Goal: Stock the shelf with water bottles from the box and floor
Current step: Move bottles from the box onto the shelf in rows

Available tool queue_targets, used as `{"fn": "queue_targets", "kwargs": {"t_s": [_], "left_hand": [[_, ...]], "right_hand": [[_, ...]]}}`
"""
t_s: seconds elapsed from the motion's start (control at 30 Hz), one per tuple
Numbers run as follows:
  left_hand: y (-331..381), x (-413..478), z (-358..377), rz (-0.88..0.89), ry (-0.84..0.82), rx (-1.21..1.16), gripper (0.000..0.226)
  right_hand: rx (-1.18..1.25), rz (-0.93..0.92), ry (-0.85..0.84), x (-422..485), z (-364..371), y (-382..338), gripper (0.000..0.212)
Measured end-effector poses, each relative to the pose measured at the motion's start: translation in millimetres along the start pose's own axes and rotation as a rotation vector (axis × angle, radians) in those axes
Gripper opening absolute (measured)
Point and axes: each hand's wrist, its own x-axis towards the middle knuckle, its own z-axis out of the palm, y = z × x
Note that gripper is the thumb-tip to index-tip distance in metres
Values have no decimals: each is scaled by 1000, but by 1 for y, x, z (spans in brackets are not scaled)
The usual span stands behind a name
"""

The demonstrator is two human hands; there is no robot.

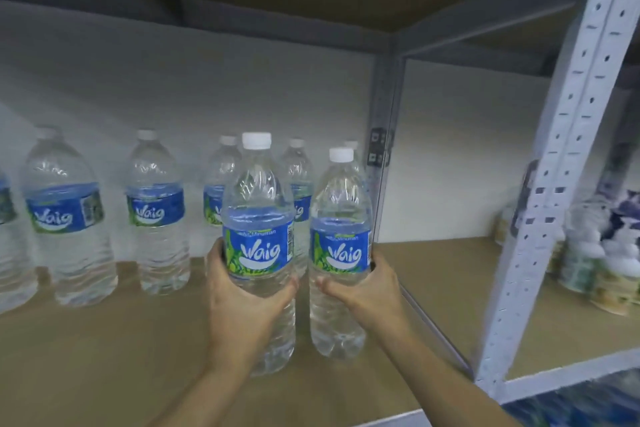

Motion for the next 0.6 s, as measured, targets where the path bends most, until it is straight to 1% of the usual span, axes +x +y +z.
{"fn": "queue_targets", "kwargs": {"t_s": [0.1, 0.2, 0.37, 0.5, 0.6], "left_hand": [[-5, 7, 3, 22, 27, -7, 107], [-9, 13, 2, 39, 23, 16, 100], [-13, 13, -1, 48, 7, 29, 100], [-15, 12, 0, 57, 2, 33, 99], [-13, 10, 0, 51, -11, 23, 101]], "right_hand": [[33, -26, 48, 29, 1, 5, 63], [62, 15, 69, 51, -2, 12, 64], [33, 48, 36, 68, -7, 34, 62], [-7, 67, -45, 79, -7, 44, 72], [-14, 75, -77, 82, -11, 44, 72]]}}
